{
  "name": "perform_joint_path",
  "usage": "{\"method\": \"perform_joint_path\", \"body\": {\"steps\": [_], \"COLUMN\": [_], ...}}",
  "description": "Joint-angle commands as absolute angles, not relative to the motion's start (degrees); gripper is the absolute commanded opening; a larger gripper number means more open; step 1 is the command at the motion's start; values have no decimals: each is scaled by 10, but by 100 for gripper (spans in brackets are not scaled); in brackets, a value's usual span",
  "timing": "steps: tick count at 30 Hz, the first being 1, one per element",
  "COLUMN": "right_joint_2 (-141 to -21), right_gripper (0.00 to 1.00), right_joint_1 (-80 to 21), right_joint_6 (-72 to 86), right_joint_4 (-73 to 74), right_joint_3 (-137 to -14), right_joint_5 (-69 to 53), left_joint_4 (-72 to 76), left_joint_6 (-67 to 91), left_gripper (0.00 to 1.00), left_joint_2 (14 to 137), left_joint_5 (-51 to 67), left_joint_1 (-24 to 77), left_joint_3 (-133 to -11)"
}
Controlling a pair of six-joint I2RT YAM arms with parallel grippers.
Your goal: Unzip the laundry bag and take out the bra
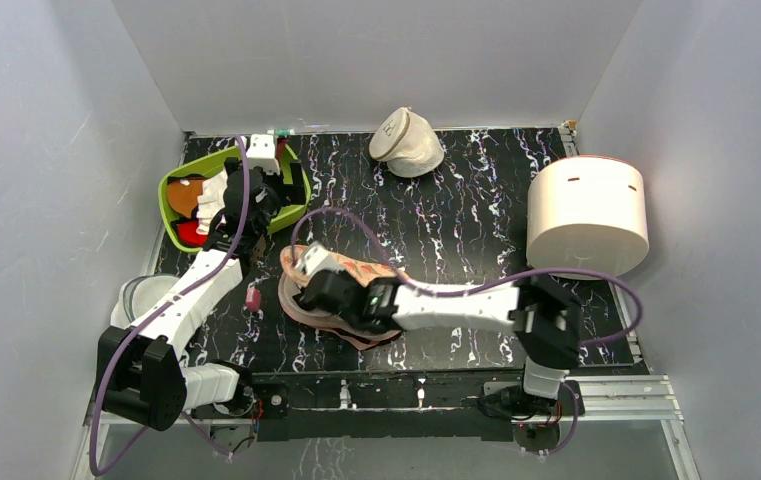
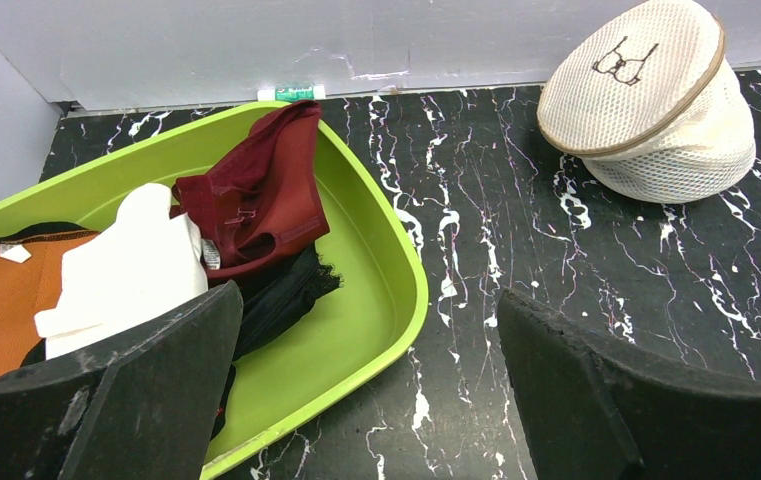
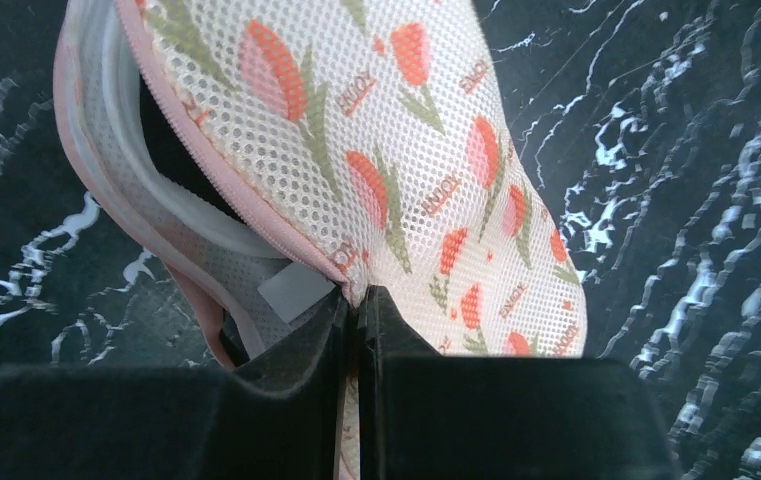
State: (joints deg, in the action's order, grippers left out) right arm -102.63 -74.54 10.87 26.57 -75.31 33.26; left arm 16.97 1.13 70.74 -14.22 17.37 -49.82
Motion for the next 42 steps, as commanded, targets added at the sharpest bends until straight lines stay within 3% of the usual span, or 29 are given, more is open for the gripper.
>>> {"method": "perform_joint_path", "body": {"steps": [1,8,15,21,27,29,33,37,42], "right_joint_2": [-932,-876,-907,-917,-926,-930,-935,-929,-923], "right_gripper": [0,0,6,15,31,31,20,35,40], "right_joint_1": [-637,-507,-491,-491,-493,-494,-494,-494,-494], "right_joint_6": [174,218,213,204,183,181,181,183,186], "right_joint_4": [202,131,127,135,149,146,150,146,140], "right_joint_3": [-701,-630,-633,-643,-652,-653,-660,-660,-653], "right_joint_5": [145,-55,-132,-118,-88,-85,-70,-77,-75], "left_joint_4": [180,180,179,178,177,178,178,178,178], "left_joint_6": [18,22,22,24,24,24,24,25,25], "left_gripper": [98,98,98,98,98,98,98,98,98], "left_joint_2": [701,703,703,703,702,703,702,703,704], "left_joint_5": [-135,-128,-125,-122,-121,-120,-120,-116,-113], "left_joint_1": [171,171,171,171,171,171,171,171,171], "left_joint_3": [-499,-499,-499,-501,-501,-501,-500,-501,-500]}}
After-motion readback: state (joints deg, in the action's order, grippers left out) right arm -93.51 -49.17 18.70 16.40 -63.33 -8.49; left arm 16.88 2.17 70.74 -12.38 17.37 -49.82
